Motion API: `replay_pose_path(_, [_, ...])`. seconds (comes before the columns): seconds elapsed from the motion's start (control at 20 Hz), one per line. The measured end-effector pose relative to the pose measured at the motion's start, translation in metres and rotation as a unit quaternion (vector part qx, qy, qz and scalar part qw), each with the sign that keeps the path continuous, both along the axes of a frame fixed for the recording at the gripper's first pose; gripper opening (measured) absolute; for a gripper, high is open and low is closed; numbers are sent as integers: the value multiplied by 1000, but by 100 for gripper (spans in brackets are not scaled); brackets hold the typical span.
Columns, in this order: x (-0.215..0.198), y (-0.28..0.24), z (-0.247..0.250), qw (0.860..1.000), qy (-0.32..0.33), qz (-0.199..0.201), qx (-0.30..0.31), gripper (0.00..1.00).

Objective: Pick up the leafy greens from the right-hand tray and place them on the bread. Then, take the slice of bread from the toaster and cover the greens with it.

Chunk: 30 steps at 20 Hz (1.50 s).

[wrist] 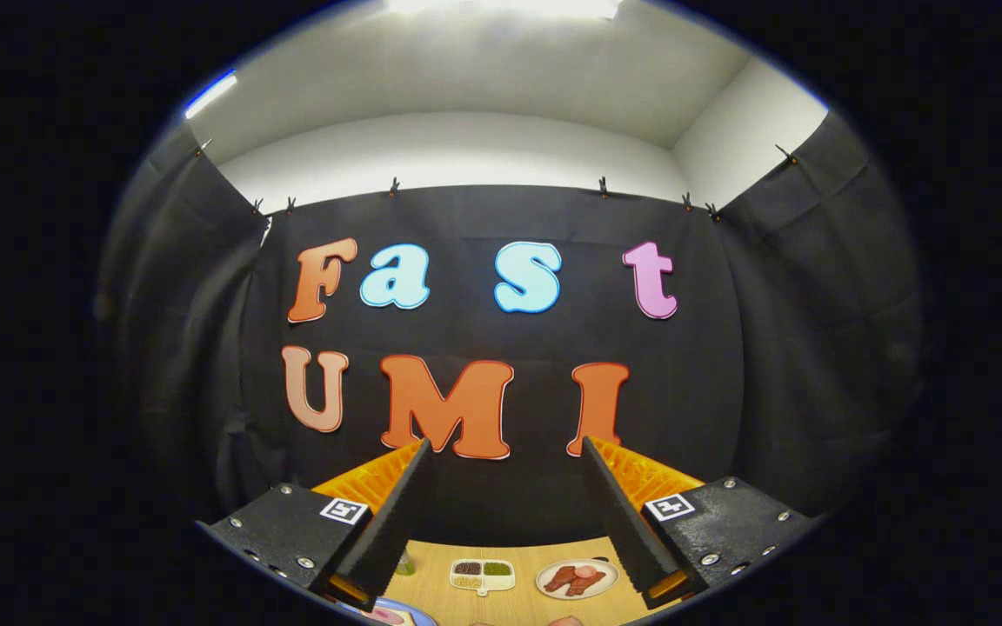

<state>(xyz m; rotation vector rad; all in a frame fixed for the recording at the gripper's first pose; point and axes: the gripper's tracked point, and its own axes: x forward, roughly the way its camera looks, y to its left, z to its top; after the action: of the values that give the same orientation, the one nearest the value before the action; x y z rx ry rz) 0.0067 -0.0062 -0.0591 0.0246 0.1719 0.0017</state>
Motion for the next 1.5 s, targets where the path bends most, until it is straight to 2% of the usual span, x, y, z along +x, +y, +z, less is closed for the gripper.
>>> replay_pose_path(0.4, [-6,-7,-67,997,73,-2,-3,100])
replay_pose_path(0.8, [-29,-11,-160,982,187,-1,-18,100])
replay_pose_path(1.0, [-44,-18,-202,966,256,-17,-18,100])
replay_pose_path(1.15, [-56,-15,-231,952,304,-13,-8,100])
replay_pose_path(1.5, [-108,0,-311,895,446,0,25,100])
